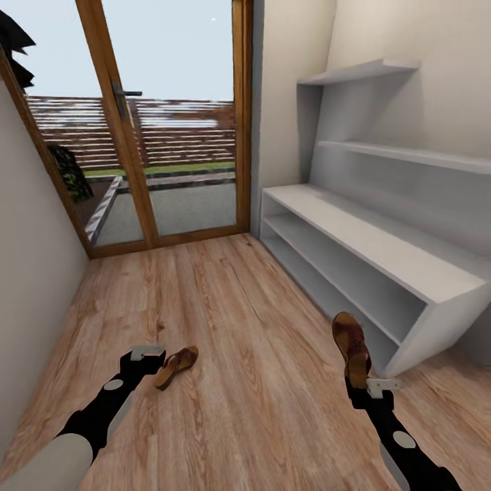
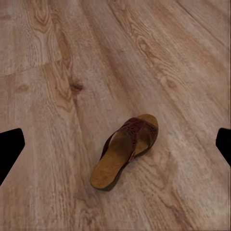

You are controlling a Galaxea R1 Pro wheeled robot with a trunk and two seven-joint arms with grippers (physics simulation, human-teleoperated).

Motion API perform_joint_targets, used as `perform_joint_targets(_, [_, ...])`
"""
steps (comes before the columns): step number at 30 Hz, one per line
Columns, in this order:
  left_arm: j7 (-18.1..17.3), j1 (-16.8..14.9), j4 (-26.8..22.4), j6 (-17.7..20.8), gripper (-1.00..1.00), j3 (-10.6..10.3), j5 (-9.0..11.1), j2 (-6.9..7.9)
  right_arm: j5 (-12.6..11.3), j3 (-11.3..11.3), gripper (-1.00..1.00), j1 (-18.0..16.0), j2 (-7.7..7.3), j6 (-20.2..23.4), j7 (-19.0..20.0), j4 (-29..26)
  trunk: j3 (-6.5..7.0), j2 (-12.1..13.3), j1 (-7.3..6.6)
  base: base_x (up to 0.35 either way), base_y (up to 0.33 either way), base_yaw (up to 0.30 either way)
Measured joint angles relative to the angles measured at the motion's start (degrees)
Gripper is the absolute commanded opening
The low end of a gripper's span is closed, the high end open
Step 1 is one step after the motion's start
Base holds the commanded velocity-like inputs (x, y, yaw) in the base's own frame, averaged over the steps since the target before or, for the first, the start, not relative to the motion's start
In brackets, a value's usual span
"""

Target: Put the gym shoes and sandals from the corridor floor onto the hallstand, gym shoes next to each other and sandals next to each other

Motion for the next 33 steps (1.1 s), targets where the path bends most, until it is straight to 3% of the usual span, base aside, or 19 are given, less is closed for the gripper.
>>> perform_joint_targets(9, [0.0,0.0,-0.1,0.0,1.00,0.0,0.0,0.02,0.0,0.0,-1.00,0.0,0.00,0.0,0.0,0.0,0.44,0.0,0.00,0.000,0.050,-0.237])
perform_joint_targets(22, [0.0,0.0,0.0,0.0,1.00,0.0,0.0,0.00,0.0,0.0,-1.00,0.0,0.00,0.0,0.0,-0.1,1.09,0.0,-0.01,0.084,0.234,-0.237])
perform_joint_targets(33, [0.0,0.0,-0.1,0.0,1.00,0.0,0.0,0.01,-0.1,0.0,-1.00,0.0,0.00,0.0,0.0,-0.1,1.22,0.0,0.00,0.027,0.145,-0.043])
